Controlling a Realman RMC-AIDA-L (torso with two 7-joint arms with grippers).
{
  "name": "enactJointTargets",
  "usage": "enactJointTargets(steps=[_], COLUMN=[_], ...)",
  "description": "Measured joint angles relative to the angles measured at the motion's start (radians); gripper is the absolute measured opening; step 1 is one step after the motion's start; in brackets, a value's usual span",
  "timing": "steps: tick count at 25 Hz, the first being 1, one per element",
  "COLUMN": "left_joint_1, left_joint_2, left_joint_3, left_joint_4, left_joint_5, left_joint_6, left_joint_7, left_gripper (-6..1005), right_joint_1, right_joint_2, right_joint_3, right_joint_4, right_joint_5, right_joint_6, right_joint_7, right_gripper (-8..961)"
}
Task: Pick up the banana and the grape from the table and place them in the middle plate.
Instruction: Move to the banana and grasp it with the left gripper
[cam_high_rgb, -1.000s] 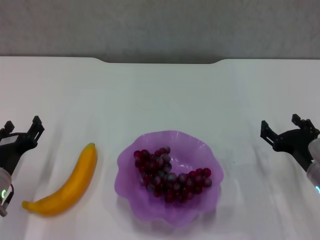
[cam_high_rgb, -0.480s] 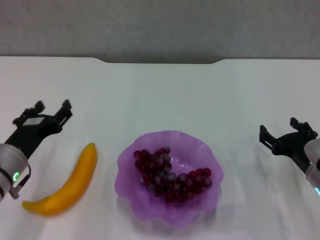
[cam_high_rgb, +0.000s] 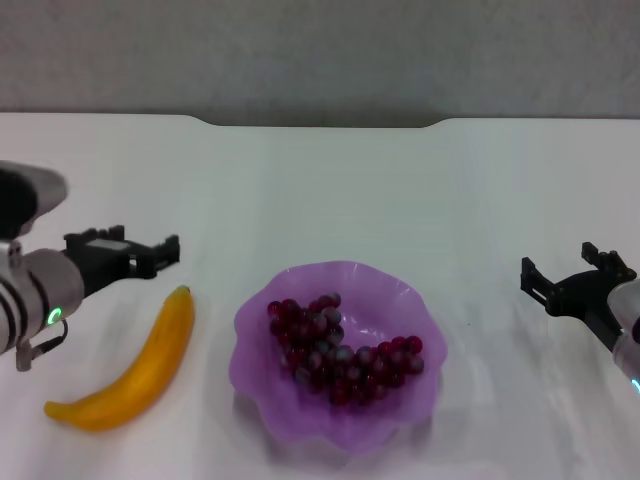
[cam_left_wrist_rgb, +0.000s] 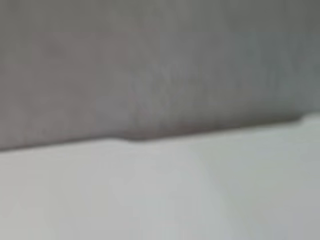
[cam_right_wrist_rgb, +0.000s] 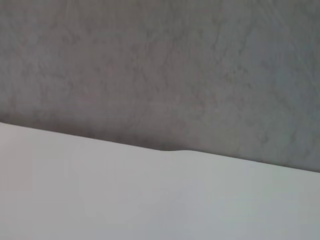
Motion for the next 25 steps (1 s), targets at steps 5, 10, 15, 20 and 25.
enactJointTargets(steps=[5, 10, 15, 20, 25], left_joint_1=[-0.011, -0.061, -0.104, -0.127, -0.134], left_joint_2=[-0.091, -0.084, -0.087, -0.089, -0.092], left_joint_3=[-0.230, -0.326, -0.357, -0.343, -0.331], left_joint_4=[-0.110, -0.151, -0.129, -0.095, -0.067], left_joint_5=[-0.024, -0.016, 0.041, 0.069, 0.080], left_joint_6=[-0.434, -0.678, -0.783, -0.802, -0.787], left_joint_7=[0.273, 0.295, 0.290, 0.277, 0.264], left_gripper=[775, 775, 776, 776, 778], right_joint_1=[0.001, 0.003, 0.003, 0.003, 0.003], right_joint_2=[0.000, 0.001, 0.001, 0.002, 0.002], right_joint_3=[0.000, -0.005, -0.011, -0.011, -0.011], right_joint_4=[0.006, 0.002, 0.009, 0.004, 0.006], right_joint_5=[0.000, -0.001, -0.002, -0.002, -0.002], right_joint_6=[0.001, 0.001, -0.007, -0.008, -0.009], right_joint_7=[-0.002, -0.002, -0.003, -0.003, -0.003], right_gripper=[879, 879, 879, 879, 879])
